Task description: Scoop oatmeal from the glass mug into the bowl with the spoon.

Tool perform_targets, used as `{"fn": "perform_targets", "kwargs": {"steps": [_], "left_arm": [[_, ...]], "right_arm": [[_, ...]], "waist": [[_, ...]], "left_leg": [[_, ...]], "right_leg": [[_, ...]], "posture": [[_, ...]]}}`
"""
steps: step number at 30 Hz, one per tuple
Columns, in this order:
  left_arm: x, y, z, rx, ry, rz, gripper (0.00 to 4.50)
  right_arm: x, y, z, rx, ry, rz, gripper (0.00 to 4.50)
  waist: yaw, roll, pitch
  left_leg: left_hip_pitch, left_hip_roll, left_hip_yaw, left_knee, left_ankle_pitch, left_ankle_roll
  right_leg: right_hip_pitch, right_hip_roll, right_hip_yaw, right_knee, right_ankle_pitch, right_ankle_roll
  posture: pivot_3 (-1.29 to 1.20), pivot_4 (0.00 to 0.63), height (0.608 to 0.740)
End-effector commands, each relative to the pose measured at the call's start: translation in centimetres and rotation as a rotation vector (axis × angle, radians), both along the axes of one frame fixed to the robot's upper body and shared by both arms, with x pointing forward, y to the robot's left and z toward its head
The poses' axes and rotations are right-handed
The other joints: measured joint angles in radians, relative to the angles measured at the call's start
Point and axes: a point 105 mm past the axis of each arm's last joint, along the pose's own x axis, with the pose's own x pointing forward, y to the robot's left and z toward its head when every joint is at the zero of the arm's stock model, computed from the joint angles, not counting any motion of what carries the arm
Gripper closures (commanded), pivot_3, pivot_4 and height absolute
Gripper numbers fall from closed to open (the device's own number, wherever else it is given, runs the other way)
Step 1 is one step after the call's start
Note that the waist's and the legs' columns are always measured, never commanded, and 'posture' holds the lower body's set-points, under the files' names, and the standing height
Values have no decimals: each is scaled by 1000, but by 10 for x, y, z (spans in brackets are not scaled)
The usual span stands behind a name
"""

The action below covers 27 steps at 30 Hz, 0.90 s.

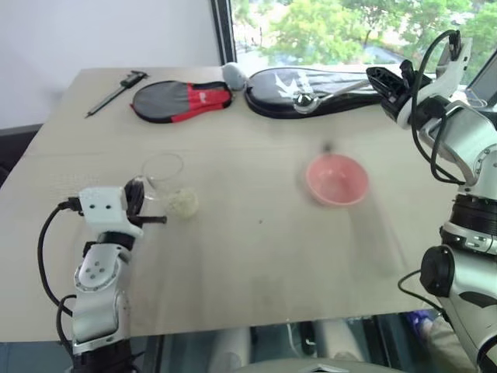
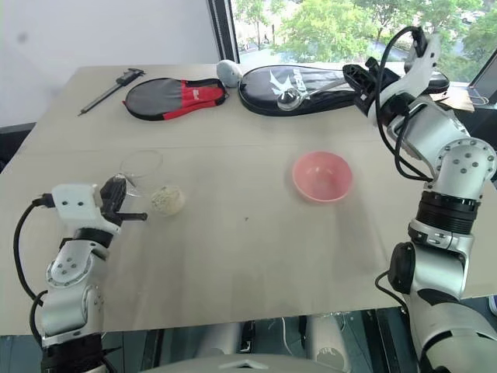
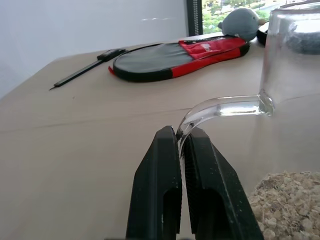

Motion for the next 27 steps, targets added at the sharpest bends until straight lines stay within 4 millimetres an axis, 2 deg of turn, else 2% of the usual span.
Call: {"fn": "perform_targets", "kwargs": {"steps": [1,7,10,11,14,17,21,27], "left_arm": [[16,-25,16,64,-51,-142,4441],[54,-53,30,161,-76,-336,4441],[72,-66,34,205,-82,-425,4441],[78,-71,35,208,-84,-451,4441],[87,-81,35,208,-94,-507,4441],[93,-94,37,204,-108,-581,4441],[100,-106,36,195,-105,-650,4441],[106,-119,34,220,-98,-712,4441]], "right_arm": [[-26,29,41,-46,-183,143,4500],[-47,75,49,-162,-276,327,4500],[-53,89,40,-236,-293,392,4500],[-55,93,31,-267,-283,418,4500],[-56,98,15,-316,-263,446,4500],[-43,93,3,-345,-236,374,4500],[-38,93,-10,-427,-231,342,4500],[-37,105,-36,-571,-245,338,4500]], "waist": [[-1,0,0],[-5,1,0],[-4,1,0],[-4,1,0],[-5,1,0],[-2,1,0],[-4,1,0],[-5,1,0]], "left_leg": [[0,0,0,0,0,0],[-1,0,-1,0,0,0],[-2,0,-1,0,0,0],[-2,0,-1,0,0,0],[-4,0,-1,0,0,0],[-5,0,-1,0,0,-1],[-6,-1,-1,0,0,-1],[-5,-1,-2,-1,0,-1]], "right_leg": [[0,0,0,0,0,0],[-1,0,-1,-1,0,0],[-1,0,-1,-1,0,0],[-1,0,-1,-1,0,0],[-1,0,-2,-1,0,0],[-1,-1,-3,-1,0,1],[-1,-1,-3,-2,0,1],[-2,-1,-4,-1,0,1]], "posture": [[0,150,740],[0,150,740],[0,150,740],[0,150,740],[0,150,740],[0,150,740],[0,150,740],[0,150,740]]}}
